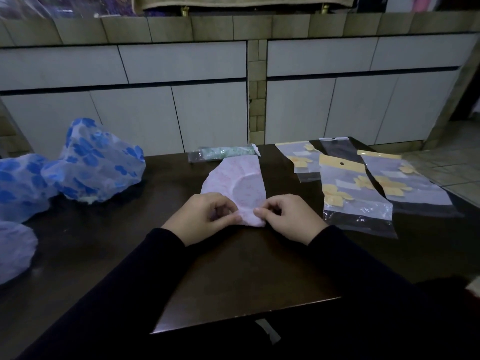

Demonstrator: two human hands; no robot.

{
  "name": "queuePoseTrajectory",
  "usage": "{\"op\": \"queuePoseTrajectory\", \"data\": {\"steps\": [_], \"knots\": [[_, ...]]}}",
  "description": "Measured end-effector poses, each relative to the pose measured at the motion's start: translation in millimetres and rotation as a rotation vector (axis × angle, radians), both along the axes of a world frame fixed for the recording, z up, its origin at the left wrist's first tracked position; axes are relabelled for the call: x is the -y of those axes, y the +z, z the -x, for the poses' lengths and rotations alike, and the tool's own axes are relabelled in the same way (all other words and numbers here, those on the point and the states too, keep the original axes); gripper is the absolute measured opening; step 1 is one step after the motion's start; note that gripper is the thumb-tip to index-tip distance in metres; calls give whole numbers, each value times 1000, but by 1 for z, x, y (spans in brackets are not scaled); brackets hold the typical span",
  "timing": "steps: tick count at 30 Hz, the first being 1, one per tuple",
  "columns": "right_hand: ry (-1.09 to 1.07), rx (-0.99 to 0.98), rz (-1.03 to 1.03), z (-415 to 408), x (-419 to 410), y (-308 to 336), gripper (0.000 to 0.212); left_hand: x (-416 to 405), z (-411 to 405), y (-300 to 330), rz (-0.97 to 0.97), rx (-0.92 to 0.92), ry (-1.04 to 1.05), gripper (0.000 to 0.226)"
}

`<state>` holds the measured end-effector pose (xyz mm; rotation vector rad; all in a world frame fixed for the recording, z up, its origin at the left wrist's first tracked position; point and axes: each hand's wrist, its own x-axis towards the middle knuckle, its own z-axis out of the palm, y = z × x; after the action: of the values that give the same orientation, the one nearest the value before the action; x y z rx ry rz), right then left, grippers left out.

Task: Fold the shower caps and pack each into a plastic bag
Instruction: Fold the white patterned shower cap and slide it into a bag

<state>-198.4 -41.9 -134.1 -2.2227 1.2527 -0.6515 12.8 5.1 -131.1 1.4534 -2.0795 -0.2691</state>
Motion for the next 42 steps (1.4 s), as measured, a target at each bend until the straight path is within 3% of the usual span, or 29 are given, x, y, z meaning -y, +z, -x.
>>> {"op": "queuePoseTrajectory", "data": {"steps": [7, 12, 15, 18, 21, 25, 34, 38, 42], "knots": [[-104, -39, 84, -10, 0, -7, 18, 5, -3, -3, -75, -17, 63, 5], [-45, 11, 338, -5, -3, 0, 13, 3, -4, 1, -40, 5, -6, 19], [28, -134, 417, -7, -4, 2, 17, 3, -4, -1, 22, 55, -36, 15], [83, -262, 427, -5, -2, 2, 30, 4, -9, 0, 62, 197, -31, 10], [156, -310, 428, -1, 1, 4, 42, 1, -11, 4, 32, 201, -34, 29], [186, -293, 355, -1, 12, 9, 39, -1, -13, 2, -59, 55, -14, 18], [196, -187, 318, 0, 24, 7, 33, 5, -17, -1, -93, 7, 70, 5], [135, -161, 287, -1, 24, 8, 28, 6, -17, -3, -34, 86, 128, 14], [87, -168, 286, -5, 26, 6, 30, 5, -15, -3, -91, -30, 201, 12]]}}
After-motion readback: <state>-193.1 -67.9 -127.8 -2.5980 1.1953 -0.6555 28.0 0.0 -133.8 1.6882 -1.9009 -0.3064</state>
